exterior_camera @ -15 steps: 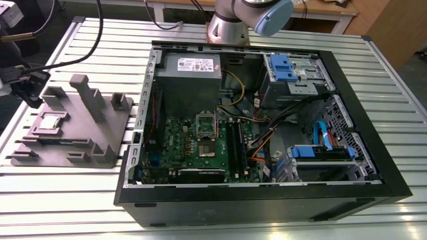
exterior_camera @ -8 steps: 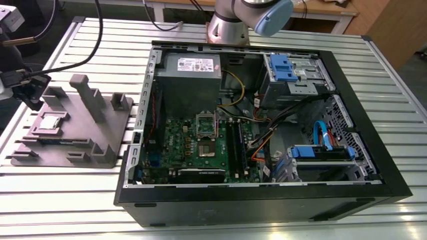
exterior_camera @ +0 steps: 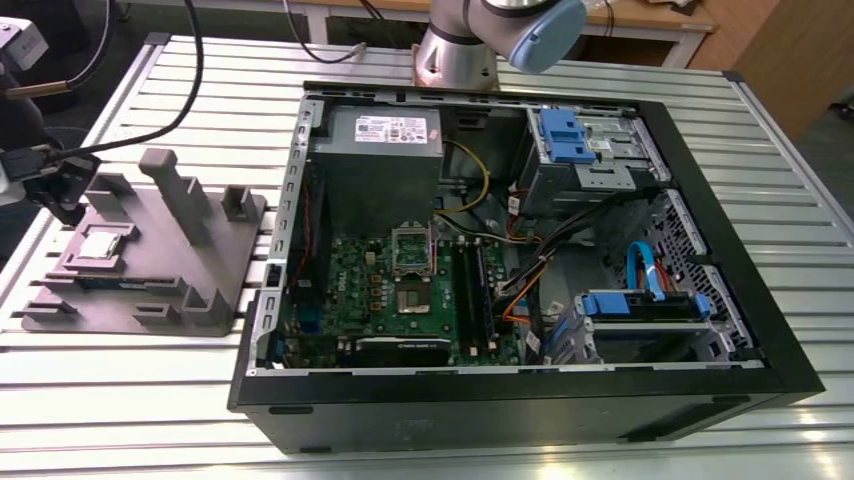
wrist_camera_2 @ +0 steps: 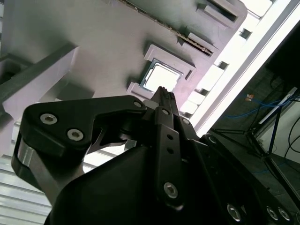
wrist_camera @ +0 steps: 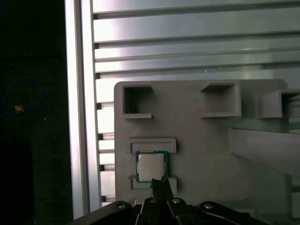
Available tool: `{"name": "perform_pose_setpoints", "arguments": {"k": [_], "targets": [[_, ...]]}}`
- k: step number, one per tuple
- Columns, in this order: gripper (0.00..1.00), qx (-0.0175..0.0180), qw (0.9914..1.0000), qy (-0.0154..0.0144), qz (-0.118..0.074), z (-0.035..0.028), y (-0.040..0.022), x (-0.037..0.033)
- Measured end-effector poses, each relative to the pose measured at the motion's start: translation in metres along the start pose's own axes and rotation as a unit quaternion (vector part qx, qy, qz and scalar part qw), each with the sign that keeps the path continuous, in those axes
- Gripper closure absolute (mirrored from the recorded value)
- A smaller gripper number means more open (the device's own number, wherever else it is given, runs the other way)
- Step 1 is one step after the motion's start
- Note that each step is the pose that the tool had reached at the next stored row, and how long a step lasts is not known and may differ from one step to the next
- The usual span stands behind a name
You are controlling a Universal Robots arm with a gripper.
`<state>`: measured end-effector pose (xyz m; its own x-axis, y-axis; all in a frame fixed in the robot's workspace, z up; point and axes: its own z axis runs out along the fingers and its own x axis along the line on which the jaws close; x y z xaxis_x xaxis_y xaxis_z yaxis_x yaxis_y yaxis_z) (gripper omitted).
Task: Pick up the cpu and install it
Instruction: 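Pick up the cpu and move it towards the insertion slot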
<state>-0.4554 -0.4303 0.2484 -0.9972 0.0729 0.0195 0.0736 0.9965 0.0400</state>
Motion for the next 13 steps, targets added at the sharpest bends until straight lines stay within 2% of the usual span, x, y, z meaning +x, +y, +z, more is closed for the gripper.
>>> {"name": "perform_pose_setpoints", "arguments": {"k": [4,13], "targets": [[0.9,0.0,1.0,0.0003,0.0,0.004,-0.0003,0.0006],[0.9,0.0,1.0,0.0003,0.0,0.0051,-0.0003,0.0006]]}}
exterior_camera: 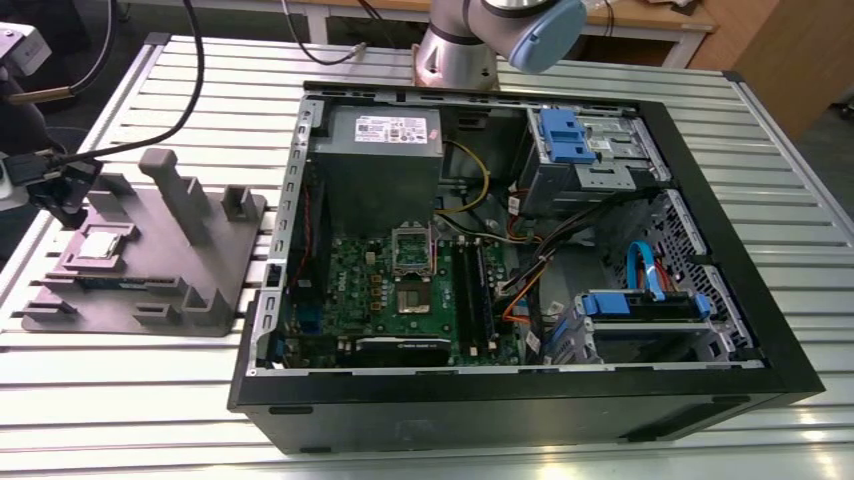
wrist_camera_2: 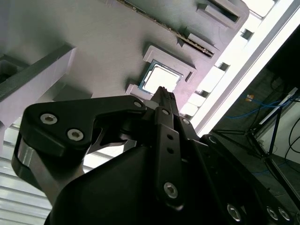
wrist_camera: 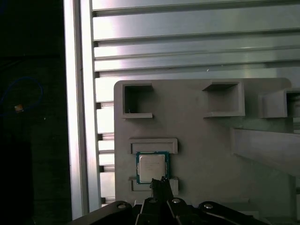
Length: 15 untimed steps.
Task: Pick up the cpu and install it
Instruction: 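Pick up the cpu and move it towards the insertion slot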
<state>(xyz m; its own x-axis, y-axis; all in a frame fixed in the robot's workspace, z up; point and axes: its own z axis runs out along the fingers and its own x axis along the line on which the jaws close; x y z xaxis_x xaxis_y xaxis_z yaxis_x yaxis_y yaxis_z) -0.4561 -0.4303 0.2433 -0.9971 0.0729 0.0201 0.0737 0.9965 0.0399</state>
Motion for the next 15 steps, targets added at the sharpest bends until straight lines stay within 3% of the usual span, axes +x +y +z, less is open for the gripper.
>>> {"name": "perform_pose_setpoints", "arguments": {"k": [15], "targets": [[0.9,0.0,1.0,0.0,0.0,0.0031,-0.0001,-0.0001]]}}
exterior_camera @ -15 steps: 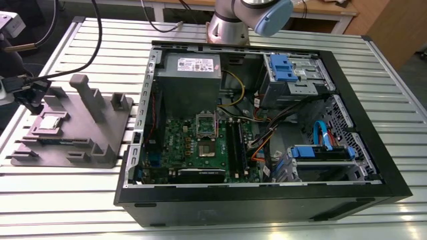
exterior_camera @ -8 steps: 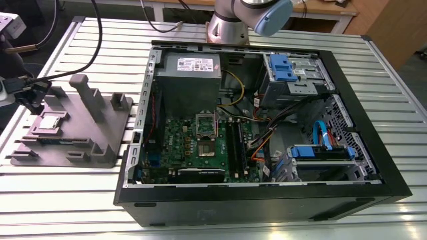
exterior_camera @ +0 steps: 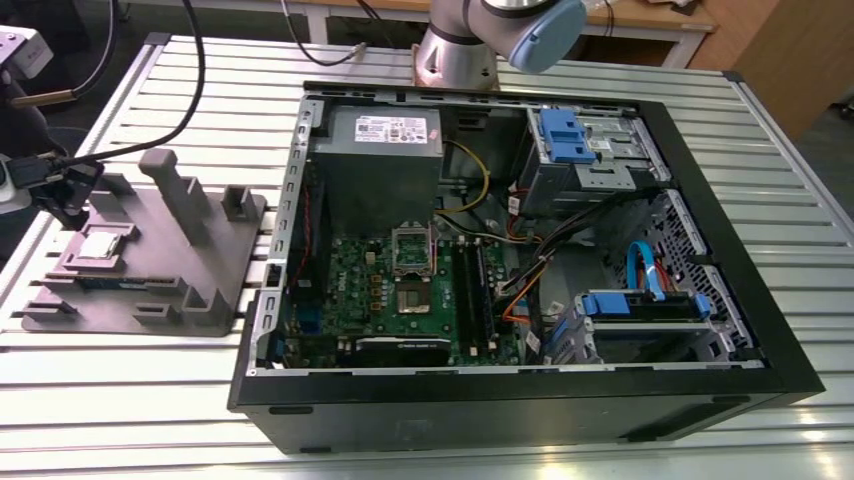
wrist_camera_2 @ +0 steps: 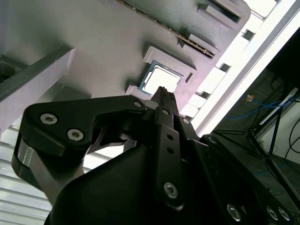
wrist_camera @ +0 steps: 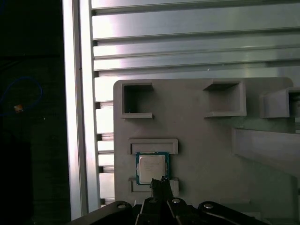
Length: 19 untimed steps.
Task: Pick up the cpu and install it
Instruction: 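Pick up the cpu and move it towards the insertion slot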
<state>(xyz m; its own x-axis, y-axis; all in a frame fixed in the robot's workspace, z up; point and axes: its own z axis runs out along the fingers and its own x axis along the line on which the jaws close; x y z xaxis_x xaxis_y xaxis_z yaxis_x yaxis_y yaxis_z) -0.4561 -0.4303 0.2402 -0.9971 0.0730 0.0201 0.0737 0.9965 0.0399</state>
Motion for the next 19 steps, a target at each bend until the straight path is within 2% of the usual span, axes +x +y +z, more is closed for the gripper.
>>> {"name": "perform_pose_setpoints", "arguments": {"k": [8,19], "targets": [[0.9,0.0,1.0,0.0,0.0,-0.0035,0.0001,0.0001],[0.9,0.0,1.0,0.0,0.0,-0.0017,0.0001,0.0]]}}
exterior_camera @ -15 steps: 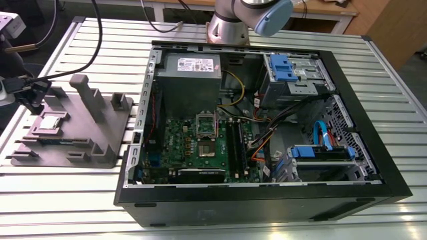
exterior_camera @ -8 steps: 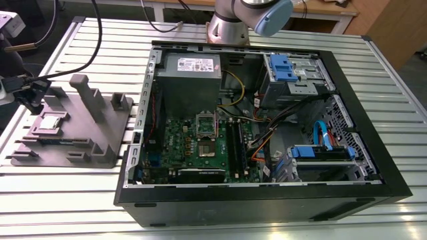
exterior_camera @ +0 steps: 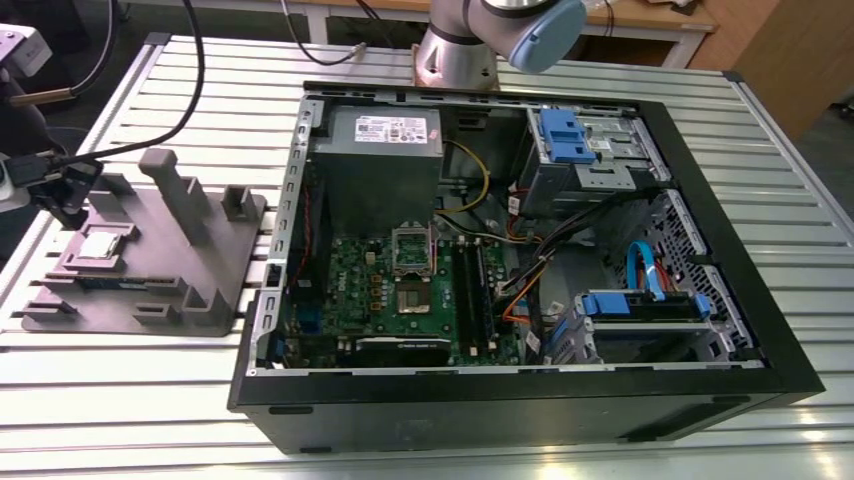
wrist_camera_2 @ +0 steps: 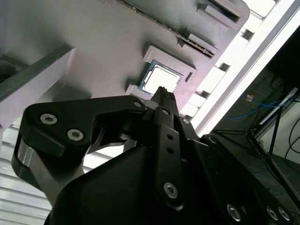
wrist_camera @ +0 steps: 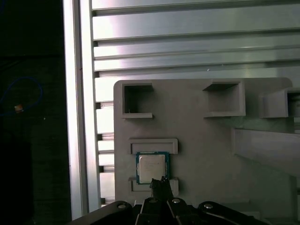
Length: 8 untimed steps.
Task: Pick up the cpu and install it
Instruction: 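Pick up the cpu and move it towards the insertion slot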
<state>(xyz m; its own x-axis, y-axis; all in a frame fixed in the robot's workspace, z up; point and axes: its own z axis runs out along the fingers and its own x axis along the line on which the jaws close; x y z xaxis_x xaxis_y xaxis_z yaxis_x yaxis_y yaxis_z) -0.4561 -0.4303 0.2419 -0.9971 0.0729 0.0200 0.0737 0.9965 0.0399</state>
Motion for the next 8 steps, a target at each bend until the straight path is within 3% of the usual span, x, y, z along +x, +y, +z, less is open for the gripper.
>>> {"name": "perform_pose_setpoints", "arguments": {"k": [8], "targets": [[0.9,0.0,1.0,0.0,0.0,0.0082,-0.0003,-0.0002]]}}
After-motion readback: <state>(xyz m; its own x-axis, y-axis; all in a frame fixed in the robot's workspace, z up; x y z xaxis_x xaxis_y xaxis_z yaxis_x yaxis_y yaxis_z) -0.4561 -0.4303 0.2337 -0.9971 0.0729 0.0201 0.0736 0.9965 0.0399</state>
